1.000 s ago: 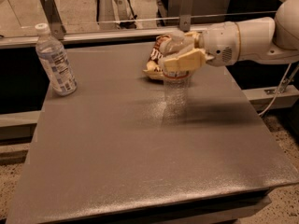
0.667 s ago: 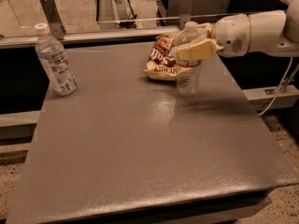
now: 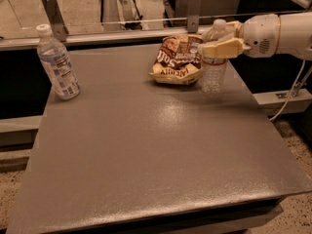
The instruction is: Move water bottle near brown chip bag
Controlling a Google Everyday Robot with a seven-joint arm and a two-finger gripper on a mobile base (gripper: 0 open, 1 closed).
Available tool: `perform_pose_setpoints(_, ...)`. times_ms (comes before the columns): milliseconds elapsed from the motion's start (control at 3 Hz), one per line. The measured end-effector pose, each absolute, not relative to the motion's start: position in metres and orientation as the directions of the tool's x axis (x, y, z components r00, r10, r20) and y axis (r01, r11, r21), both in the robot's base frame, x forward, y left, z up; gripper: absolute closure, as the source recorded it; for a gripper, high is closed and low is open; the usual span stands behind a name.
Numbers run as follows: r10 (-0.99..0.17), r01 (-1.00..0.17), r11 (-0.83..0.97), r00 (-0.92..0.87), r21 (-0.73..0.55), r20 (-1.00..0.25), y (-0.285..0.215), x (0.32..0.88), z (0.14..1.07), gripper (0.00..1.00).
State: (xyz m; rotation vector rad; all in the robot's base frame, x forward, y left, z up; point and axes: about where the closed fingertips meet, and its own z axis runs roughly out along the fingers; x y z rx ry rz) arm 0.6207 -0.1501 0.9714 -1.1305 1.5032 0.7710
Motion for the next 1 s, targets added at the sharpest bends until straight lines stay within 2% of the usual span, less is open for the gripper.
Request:
perform_pose_setpoints(667, -0.241, -0.917, 0.362, 0.085, -0.171, -0.967, -0.166, 0.637, 0.975, 1.0)
perform_pose_setpoints(1000, -0.25, -0.921, 0.344, 0.098, -0.183, -0.963, -0.164, 0.641, 0.968, 0.88)
